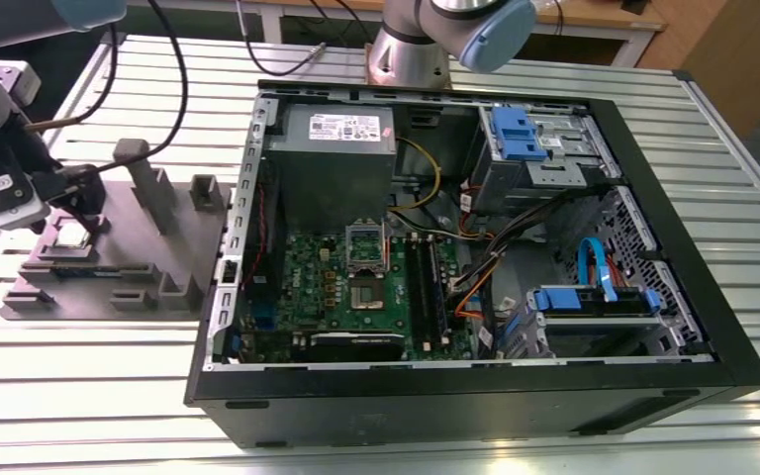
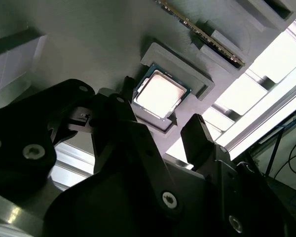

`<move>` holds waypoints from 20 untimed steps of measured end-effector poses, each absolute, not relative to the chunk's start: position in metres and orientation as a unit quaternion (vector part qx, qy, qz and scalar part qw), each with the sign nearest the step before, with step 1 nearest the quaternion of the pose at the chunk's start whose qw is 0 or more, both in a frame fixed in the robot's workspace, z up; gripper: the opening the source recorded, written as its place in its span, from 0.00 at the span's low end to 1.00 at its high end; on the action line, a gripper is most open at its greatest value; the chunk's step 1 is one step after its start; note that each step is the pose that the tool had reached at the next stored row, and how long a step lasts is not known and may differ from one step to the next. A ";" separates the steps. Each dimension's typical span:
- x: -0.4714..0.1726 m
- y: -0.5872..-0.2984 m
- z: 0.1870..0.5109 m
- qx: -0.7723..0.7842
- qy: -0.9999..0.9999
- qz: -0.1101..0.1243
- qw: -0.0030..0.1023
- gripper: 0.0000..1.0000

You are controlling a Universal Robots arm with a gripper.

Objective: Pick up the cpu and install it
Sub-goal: 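Pick up the cpu and move it towards the insertion slot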

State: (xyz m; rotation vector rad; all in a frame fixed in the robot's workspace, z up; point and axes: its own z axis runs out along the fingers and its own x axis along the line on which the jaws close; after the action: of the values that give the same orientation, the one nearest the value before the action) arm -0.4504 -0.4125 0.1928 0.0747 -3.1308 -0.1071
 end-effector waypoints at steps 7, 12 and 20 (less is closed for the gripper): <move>-0.450 -0.413 0.189 0.024 -0.999 -0.033 0.004 0.65; -0.450 -0.413 0.187 0.023 -0.999 -0.033 0.004 0.65; -0.450 -0.413 0.184 0.022 -0.999 -0.024 0.005 0.65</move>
State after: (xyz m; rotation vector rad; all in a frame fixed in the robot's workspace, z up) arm -0.4497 -0.4128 0.1841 0.0702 -3.1307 -0.0746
